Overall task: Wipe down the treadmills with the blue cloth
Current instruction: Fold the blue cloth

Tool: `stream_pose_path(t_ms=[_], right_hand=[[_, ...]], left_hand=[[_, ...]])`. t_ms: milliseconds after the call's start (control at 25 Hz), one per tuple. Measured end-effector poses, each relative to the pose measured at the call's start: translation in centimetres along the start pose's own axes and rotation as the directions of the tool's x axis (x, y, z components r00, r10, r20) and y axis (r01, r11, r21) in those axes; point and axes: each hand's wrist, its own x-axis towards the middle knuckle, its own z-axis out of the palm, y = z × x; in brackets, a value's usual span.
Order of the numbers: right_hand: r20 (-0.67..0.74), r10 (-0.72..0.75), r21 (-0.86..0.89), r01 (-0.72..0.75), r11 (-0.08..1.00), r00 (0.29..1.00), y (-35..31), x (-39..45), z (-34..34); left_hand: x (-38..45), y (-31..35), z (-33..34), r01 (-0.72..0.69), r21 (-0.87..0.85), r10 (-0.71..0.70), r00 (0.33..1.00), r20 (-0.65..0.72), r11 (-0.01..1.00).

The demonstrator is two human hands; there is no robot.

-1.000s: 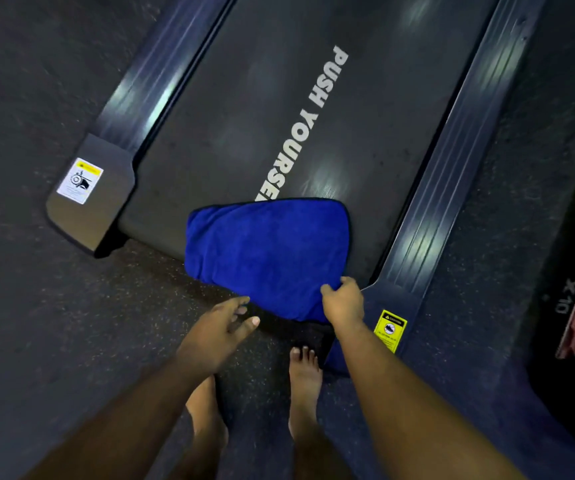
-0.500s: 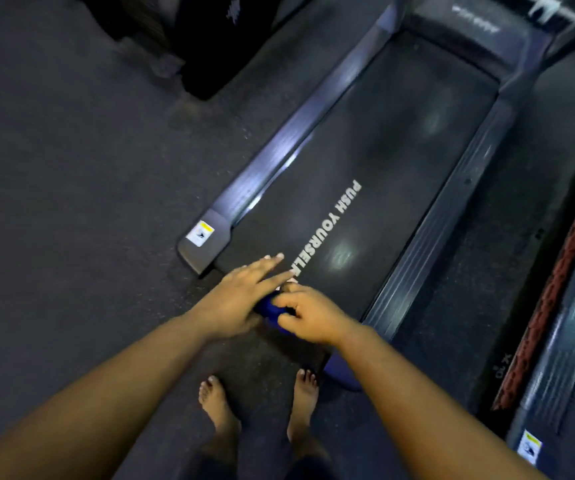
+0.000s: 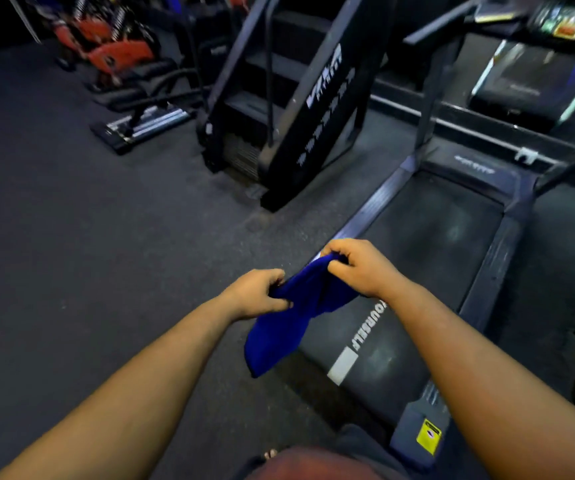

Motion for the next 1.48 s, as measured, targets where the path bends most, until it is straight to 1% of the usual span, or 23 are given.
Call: stream_pose_path(t_ms=[120, 200, 240, 320, 360, 400, 440, 480, 520, 600, 640, 680, 720, 760, 800, 880, 1040, 1080, 1160, 1240, 1320, 1360, 1480], right_hand=[[-0.057, 0.094, -0.077, -0.099, 0.992, 0.994, -3.1, 3.2, -1.6], [-0.122, 0.165, -0.172, -0.185, 0.968, 0.979, -3.8, 5.6, -2.4], [-0.133, 0.205, -0.157, -0.224, 0.962, 0.97, -4.1, 7.0, -2.5], [-0.09, 0.271, 0.065, -0.265, 0.962, 0.958, -4.5, 9.8, -2.4], [-0.036, 0.311, 0.283, -0.289, 0.914, 0.95, -4.5, 11.3, -2.3], [0.019, 0.35, 0.496, -0.313, 0.81, 0.937, -4.5, 12.9, -2.2], [0.053, 0.38, 0.615, -0.33, 0.716, 0.923, -4.5, 14.4, -2.2], [0.039, 0.404, 0.649, -0.331, 0.685, 0.914, -4.2, 15.6, -1.9], [-0.028, 0.432, 0.575, -0.338, 0.745, 0.902, -3.7, 17.6, -1.6], [-0.209, 0.424, 0.194, -0.387, 0.901, 0.881, -3.6, 20.4, -1.1], [-0.273, 0.396, 0.046, -0.399, 0.916, 0.877, -4.2, 21.9, -0.6], [-0.296, 0.362, 0.027, -0.371, 0.928, 0.884, -5.0, 23.4, 0.0], [-0.264, 0.352, 0.083, -0.342, 0.936, 0.898, -5.9, 24.9, 0.8], [-0.205, 0.357, 0.246, -0.306, 0.92, 0.911, -6.8, 26.4, 1.8], [-0.136, 0.371, 0.444, -0.278, 0.852, 0.919, -8.0, 27.8, 2.7], [-0.056, 0.348, 0.655, -0.229, 0.72, 0.936, -9.7, 30.1, 4.7], [-0.058, 0.263, 0.619, -0.172, 0.766, 0.963, -13.0, 35.5, 8.8], [-0.064, 0.296, 0.653, -0.184, 0.735, 0.953, -13.8, 36.8, 9.4], [-0.07, 0.363, 0.8, -0.165, 0.577, 0.929, -14.9, 39.1, 10.0], [-0.044, 0.382, 0.864, -0.157, 0.479, 0.923, -15.8, 41.3, 10.2], [-0.036, 0.378, 0.853, -0.168, 0.493, 0.925, -16.4, 43.3, 10.3], [-0.087, 0.386, 0.834, -0.145, 0.533, 0.918, -16.5, 44.3, 10.3], [-0.405, 0.443, 0.66, -0.079, 0.747, 0.8, -14.9, 46.7, 10.1]], left_hand=[[-1.3, -2.7, -5.0, 0.088, -0.046, -0.091, 0.993, -0.068, 0.995], [-1.5, -4.2, -8.2, 0.118, -0.093, -0.135, 0.972, -0.193, 0.989], [-1.4, -4.9, -9.8, 0.124, -0.14, -0.158, 0.951, -0.267, 0.982], [-0.9, -5.3, -12.6, 0.101, -0.259, -0.199, 0.901, -0.387, 0.961], [-0.3, -5.2, -13.8, 0.066, -0.35, -0.222, 0.877, -0.427, 0.935], [0.5, -5.2, -14.9, 0.021, -0.448, -0.25, 0.853, -0.458, 0.894], [1.4, -5.3, -16.0, -0.013, -0.533, -0.289, 0.83, -0.477, 0.846], [2.1, -5.4, -16.7, -0.032, -0.595, -0.33, 0.808, -0.489, 0.803], [3.4, -5.9, -17.9, -0.044, -0.633, -0.367, 0.783, -0.503, 0.773], [5.3, -6.9, -19.6, -0.06, -0.692, -0.429, 0.745, -0.511, 0.72], [6.3, -7.5, -20.4, -0.092, -0.718, -0.45, 0.723, -0.524, 0.69], [7.4, -8.1, -21.2, -0.127, -0.735, -0.462, 0.704, -0.54, 0.666], [8.4, -8.8, -21.8, -0.152, -0.746, -0.465, 0.697, -0.547, 0.648], [9.4, -9.5, -22.3, -0.155, -0.751, -0.463, 0.703, -0.54, 0.641], [10.3, -10.2, -22.7, -0.159, -0.75, -0.448, 0.717, -0.535, 0.642], [11.9, -11.7, -23.2, -0.176, -0.722, -0.382, 0.751, -0.538, 0.669], [14.8, -15.2, -26.1, -0.221, -0.642, -0.179, 0.849, -0.497, 0.734], [15.3, -15.9, -27.0, -0.238, -0.661, -0.14, 0.874, -0.465, 0.711], [16.2, -17.7, -29.0, -0.282, -0.649, -0.011, 0.913, -0.408, 0.707], [17.7, -19.8, -31.1, -0.303, -0.476, 0.11, 0.914, -0.39, 0.826], [19.5, -21.8, -33.4, -0.322, -0.389, 0.147, 0.897, -0.417, 0.863], [20.6, -22.8, -34.5, -0.34, -0.399, 0.156, 0.891, -0.427, 0.851], [24.0, -23.2, -37.9, -0.358, -0.551, 0.143, 0.908, -0.393, 0.754]])
